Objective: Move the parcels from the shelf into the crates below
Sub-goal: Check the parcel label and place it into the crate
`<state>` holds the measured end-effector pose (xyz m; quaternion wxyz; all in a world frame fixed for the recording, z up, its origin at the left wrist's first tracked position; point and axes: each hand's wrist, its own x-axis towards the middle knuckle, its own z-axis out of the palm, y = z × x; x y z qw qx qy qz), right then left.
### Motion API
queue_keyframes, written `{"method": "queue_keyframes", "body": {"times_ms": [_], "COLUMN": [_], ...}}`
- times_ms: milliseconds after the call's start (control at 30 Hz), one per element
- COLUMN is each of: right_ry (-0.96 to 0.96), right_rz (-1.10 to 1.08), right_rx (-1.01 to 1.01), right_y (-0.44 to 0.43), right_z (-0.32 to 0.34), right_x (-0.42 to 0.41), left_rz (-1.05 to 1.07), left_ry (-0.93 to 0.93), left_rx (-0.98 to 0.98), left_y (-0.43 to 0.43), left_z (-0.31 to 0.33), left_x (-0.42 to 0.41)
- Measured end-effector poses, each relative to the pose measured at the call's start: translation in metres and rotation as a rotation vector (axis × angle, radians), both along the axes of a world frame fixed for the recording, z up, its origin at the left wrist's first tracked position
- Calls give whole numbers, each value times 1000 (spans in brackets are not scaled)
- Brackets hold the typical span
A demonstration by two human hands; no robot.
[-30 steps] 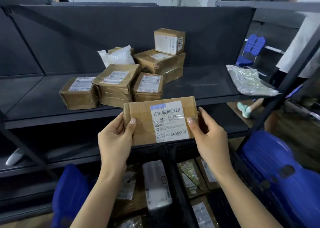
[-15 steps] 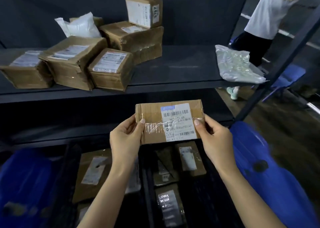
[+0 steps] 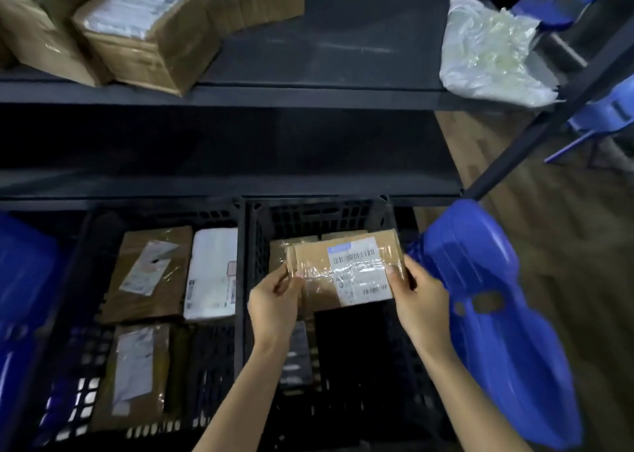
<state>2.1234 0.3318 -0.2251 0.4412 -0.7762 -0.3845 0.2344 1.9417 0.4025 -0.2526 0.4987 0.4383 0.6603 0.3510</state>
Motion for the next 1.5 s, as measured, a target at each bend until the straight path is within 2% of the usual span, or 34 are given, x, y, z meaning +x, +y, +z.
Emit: {"method": "queue_keyframes", "body": {"times_ms": [167,400,500,633,733,967,1167,1300,1433,1500], "right_ry": [-25,-148,-159,-132,-46,143,139,151,172,177], "right_rz": [-68,-117,-131,-164,-235,-443,-496,-474,-444,-428], "right_rx": [-173,-394,-492,-487,-504,-519,-436,-422,-478,-503], "right_y": [-25,-46,-48,-49,-47,-38,-38,-32,-28,-28], "right_z": [-50,-108,-126,-145,-160,-187,-195,-197,-200,-203], "right_x": [0,-9,-14,-22,-24,-19,-15,-12,-9,-7], "left_rz": [-58,-165,-168,-249,-380,-576,-701,-844,-1146,-1229], "left_ry": [122,266,270,318,372,429,502,670,833,837], "left_rx": [-205,-327,-376,-359,-289,-254,-250,-86,311,451], "left_y": [-23,-36,-33,-31,-33,-37,-39,-40,-48,-50], "left_z": [-56,-109,-128,-143,-152,-170,-182,-184,-181,-180], "left_x": [9,25,27,29,30,30,30,27,34,38]}}
